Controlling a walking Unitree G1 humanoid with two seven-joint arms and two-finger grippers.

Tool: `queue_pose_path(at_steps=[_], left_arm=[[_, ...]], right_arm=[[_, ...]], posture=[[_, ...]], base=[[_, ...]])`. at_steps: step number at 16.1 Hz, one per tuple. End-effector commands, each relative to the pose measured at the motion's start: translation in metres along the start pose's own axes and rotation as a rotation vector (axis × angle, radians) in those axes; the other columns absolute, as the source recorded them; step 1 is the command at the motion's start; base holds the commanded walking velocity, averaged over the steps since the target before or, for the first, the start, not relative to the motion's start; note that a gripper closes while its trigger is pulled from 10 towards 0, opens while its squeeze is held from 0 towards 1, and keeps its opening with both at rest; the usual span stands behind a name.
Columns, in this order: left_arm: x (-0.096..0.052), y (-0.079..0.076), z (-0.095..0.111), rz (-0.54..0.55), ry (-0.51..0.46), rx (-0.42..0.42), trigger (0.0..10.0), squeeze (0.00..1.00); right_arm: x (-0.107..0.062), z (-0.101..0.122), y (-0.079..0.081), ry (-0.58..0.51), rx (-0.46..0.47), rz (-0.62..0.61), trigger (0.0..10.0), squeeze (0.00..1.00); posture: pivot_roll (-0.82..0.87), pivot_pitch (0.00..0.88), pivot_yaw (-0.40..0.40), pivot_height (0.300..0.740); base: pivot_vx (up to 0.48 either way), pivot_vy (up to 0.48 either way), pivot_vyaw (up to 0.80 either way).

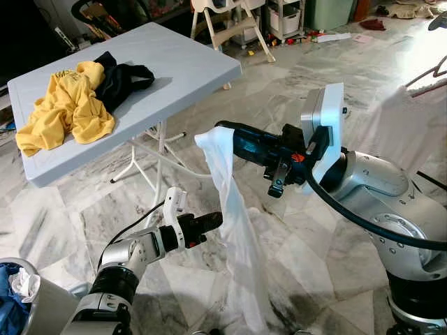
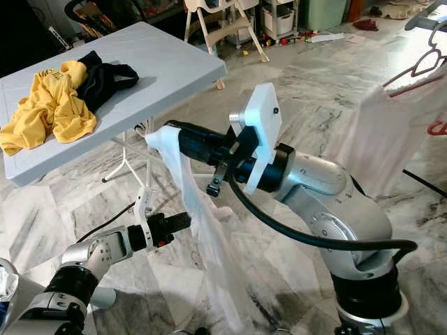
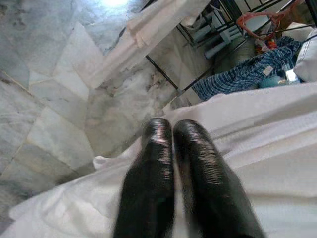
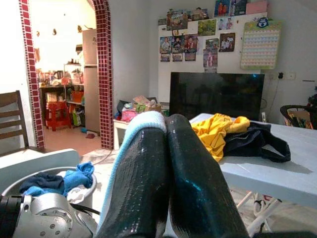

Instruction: Hang hanger

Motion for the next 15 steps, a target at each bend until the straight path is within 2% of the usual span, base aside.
queue_pose_path(at_steps=[1, 6, 7, 8, 9, 13, 15], left_arm=[[-0.007, 0.008, 0.001, 0.035, -0.004, -0.003, 0.0, 0.0], [-0.007, 0.009, 0.001, 0.041, -0.005, -0.002, 0.0, 0.0], [-0.024, 0.026, 0.058, 0.314, -0.262, 0.227, 0.0, 0.0], [-0.033, 0.029, 0.075, 0.392, -0.348, 0.28, 0.0, 0.0], [-0.037, 0.029, 0.083, 0.428, -0.393, 0.302, 0.0, 0.0], [-0.039, 0.025, 0.092, 0.446, -0.452, 0.318, 0.0, 0.0], [-0.037, 0.024, 0.086, 0.438, -0.429, 0.342, 0.0, 0.0]], right_arm=[[0.004, 0.005, 0.006, -0.015, -0.019, 0.026, 0.0, 0.0], [0.004, 0.005, 0.006, -0.016, -0.021, 0.025, 0.0, 0.0], [-0.008, -0.027, -0.023, 0.09, -0.079, -0.137, 0.0, 0.0], [-0.013, -0.036, -0.03, 0.124, -0.099, -0.177, 0.0, 0.0], [-0.016, -0.041, -0.034, 0.139, -0.108, -0.203, 0.0, 0.0], [-0.015, -0.038, -0.042, 0.115, -0.132, -0.235, 0.0, 0.0], [-0.014, -0.034, -0.046, 0.091, -0.154, -0.254, 0.0, 0.0]], posture=[[-0.23, 0.097, 0.195, 0.74], [-0.23, 0.097, 0.195, 0.74], [-0.18, 0.092, 0.177, 0.74], [-0.18, 0.092, 0.177, 0.74], [-0.18, 0.093, 0.174, 0.74], [-0.18, 0.09, 0.169, 0.74], [-0.18, 0.09, 0.171, 0.74]], base=[[0.0, 0.0, 0.0], [0.0, 0.0, 0.0], [0.0, 0.0, 0.0], [0.0, 0.0, 0.0], [0.0, 0.0, 0.0], [0.0, 0.0, 0.0], [0.0, 0.0, 0.0]])
Point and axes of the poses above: a point about 5 cm out from each wrist's last joint towards the gripper, its own x axis pointing out of the wrist towards the gripper, its own z axis along the axis of the wrist's last joint, y = z × x, the point moved 6 cm from there along x, pointing out of the wrist towards the gripper, and after that the axes turned 1 degree about -x, right-handed, at the moved point
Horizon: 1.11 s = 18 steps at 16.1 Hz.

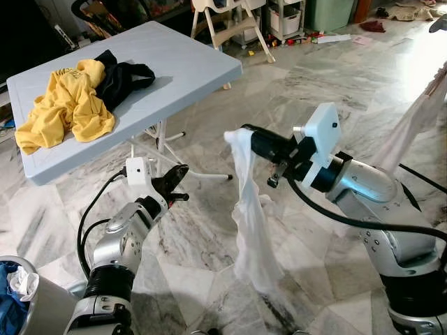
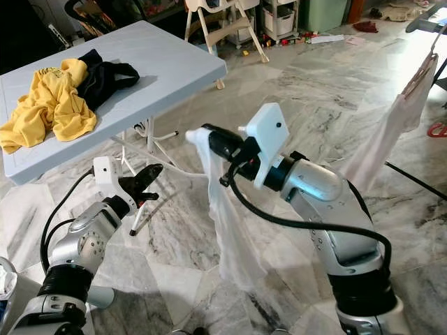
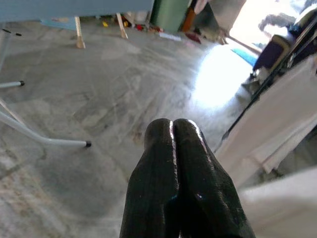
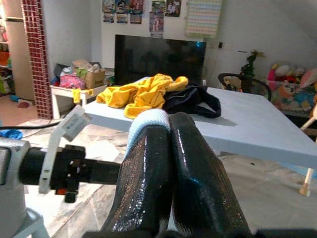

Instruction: Hang hanger

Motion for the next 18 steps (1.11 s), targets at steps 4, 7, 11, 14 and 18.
queue_pose_path(at_steps=[4, 7, 11, 14, 18], left_arm=[[-0.002, 0.002, -0.014, 0.043, 0.047, 0.129, 10.0, 0.0], [0.005, -0.019, -0.012, -0.008, 0.021, 0.233, 10.0, 0.0], [0.008, -0.054, -0.022, -0.16, 0.033, 0.265, 10.0, 0.0], [0.012, -0.082, -0.028, -0.312, 0.069, 0.314, 10.0, 0.0], [0.01, -0.082, -0.031, -0.334, 0.085, 0.341, 10.0, 0.0]], right_arm=[[0.014, -0.009, -0.033, 0.109, -0.244, -0.14, 0.0, 0.0], [0.014, -0.047, -0.051, 0.273, -0.249, -0.233, 0.0, 0.0], [0.015, -0.066, -0.047, 0.324, -0.222, -0.243, 0.0, 0.0], [0.011, -0.082, -0.038, 0.399, -0.246, -0.192, 0.0, 0.0], [-0.028, -0.124, -0.034, 0.594, -0.236, -0.122, 0.0, 0.0]], posture=[[-0.19, 0.086, 0.167, 0.74], [-0.17, 0.088, 0.164, 0.74], [-0.17, 0.092, 0.183, 0.74], [-0.18, 0.09, 0.195, 0.74], [-0.18, 0.093, 0.187, 0.74]], base=[[0.0, 0.0, 0.0], [0.0, 0.0, 0.0], [0.0, 0.0, 0.0], [0.0, 0.0, 0.0], [0.0, 0.0, 0.0]])
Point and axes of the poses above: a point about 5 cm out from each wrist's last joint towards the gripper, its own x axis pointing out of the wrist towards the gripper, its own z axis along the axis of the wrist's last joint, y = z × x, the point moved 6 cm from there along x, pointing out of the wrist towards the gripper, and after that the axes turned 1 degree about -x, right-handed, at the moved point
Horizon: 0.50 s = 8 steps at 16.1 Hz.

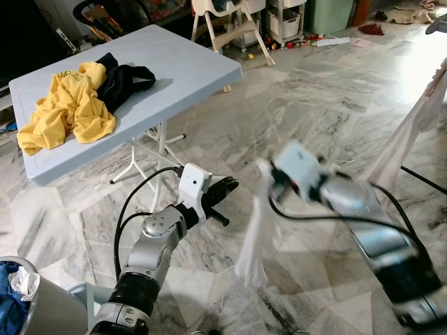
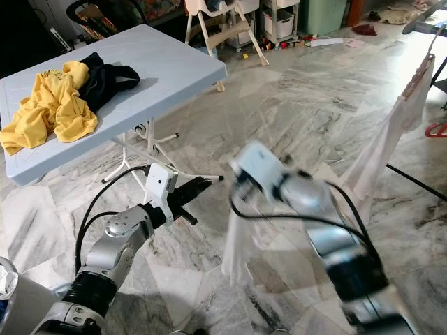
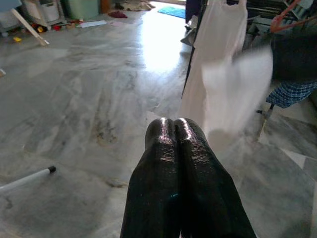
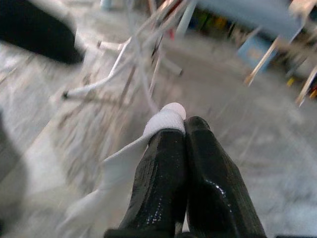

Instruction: Hang hanger

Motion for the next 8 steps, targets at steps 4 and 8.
queue_pose_path(at_steps=[4, 8], left_arm=[[-0.007, -0.034, 0.001, -0.228, 0.013, -0.045, 10.0, 0.0], [0.001, -0.038, -0.006, -0.251, 0.055, 0.043, 10.0, 0.0]], right_arm=[[0.003, 0.016, 0.001, -0.055, 0.021, -0.003, 0.0, 0.0], [0.006, 0.039, -0.002, -0.103, 0.03, -0.001, 0.0, 0.0]], posture=[[-0.19, 0.095, 0.189, 0.74], [-0.2, 0.094, 0.191, 0.74]], base=[[0.0, 0.0, 0.0], [0.0, 0.0, 0.0]])
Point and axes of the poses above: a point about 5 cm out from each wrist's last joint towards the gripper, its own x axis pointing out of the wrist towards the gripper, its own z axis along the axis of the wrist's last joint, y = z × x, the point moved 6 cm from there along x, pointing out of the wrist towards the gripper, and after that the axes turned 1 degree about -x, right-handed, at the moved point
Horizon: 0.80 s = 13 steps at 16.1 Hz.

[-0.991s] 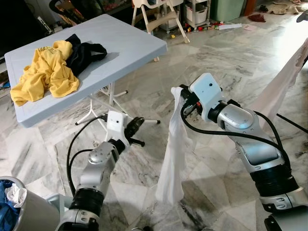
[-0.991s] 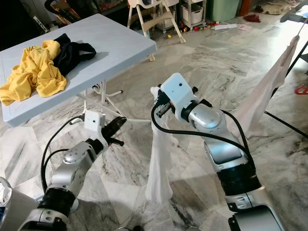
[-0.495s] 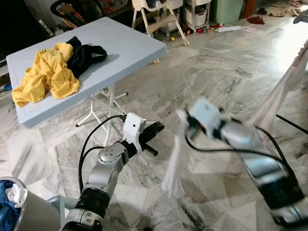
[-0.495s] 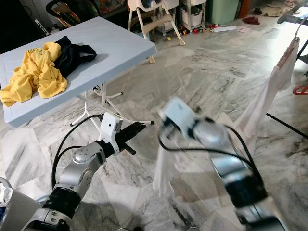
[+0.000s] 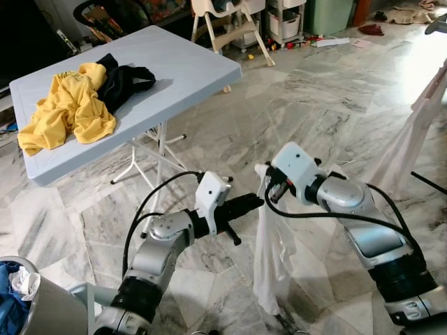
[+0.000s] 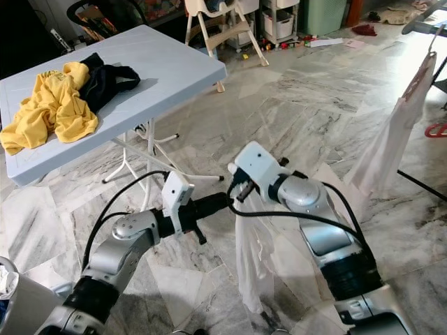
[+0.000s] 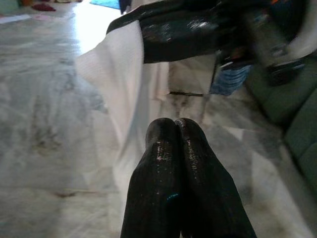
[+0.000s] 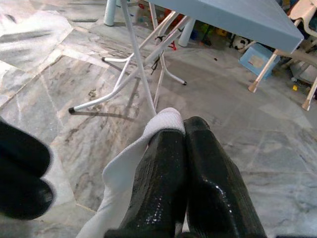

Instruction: Hang hanger

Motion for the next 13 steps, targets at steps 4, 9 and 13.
queue_pose_path(at_steps=[4, 9, 13], left_arm=[[-0.003, 0.025, 0.002, 0.143, 0.014, 0.111, 10.0, 0.0], [0.008, 0.024, 0.006, 0.145, -0.013, 0.105, 10.0, 0.0], [0.016, 0.009, 0.015, 0.056, -0.043, 0.115, 10.0, 0.0]], right_arm=[[-0.004, 0.029, 0.004, -0.069, -0.018, 0.036, 0.0, 0.0], [-0.006, 0.033, 0.007, -0.07, -0.016, 0.058, 0.0, 0.0], [-0.006, 0.028, 0.008, -0.054, -0.003, 0.058, 0.0, 0.0]], posture=[[-0.21, 0.094, 0.194, 0.74], [-0.22, 0.091, 0.201, 0.74], [-0.22, 0.09, 0.206, 0.74]], base=[[0.0, 0.0, 0.0], [0.0, 0.0, 0.0], [0.0, 0.0, 0.0]])
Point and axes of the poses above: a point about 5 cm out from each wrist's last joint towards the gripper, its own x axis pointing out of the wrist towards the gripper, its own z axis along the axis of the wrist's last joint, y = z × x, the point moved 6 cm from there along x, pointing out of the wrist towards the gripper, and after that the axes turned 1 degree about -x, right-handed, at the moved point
